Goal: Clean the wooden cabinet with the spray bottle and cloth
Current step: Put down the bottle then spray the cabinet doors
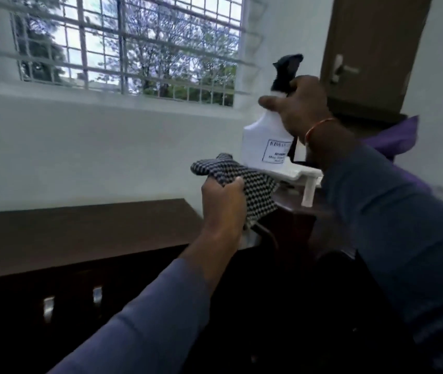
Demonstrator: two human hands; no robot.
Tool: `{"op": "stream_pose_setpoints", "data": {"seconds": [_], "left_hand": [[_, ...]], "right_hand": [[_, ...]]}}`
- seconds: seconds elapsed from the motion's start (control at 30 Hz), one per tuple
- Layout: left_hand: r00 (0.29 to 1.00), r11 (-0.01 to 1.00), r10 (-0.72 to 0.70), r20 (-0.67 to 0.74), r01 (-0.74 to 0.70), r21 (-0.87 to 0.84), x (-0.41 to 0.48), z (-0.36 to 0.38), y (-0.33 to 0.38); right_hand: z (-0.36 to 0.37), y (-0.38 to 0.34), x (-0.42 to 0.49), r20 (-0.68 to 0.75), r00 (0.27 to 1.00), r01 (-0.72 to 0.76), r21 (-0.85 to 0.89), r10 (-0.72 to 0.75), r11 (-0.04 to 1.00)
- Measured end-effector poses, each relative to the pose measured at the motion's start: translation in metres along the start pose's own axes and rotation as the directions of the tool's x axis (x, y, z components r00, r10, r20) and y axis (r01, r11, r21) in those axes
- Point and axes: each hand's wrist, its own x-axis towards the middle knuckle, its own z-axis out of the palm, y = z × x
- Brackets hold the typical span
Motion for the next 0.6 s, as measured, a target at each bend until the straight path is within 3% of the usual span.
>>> {"op": "stream_pose_setpoints", "data": {"seconds": [0.13, 0.33, 0.6], "left_hand": [[0.997, 1.0, 0.017, 0.07, -0.018, 0.021, 0.01, 0.043, 0.01], [0.984, 0.997, -0.079, 0.16, 0.081, -0.006, 0.009, 0.063, 0.005], [0.979, 0.992, -0.123, 0.161, 0.121, 0.021, 0.011, 0.072, -0.008]], "right_hand": [[-0.025, 0.028, 0.044, -0.081, 0.997, -0.022, -0.142, 0.011, 0.99], [-0.041, 0.081, 0.059, -0.125, 0.988, -0.124, -0.283, 0.092, 0.951], [-0.035, 0.128, 0.038, -0.122, 0.971, -0.232, -0.3, 0.204, 0.925]]}}
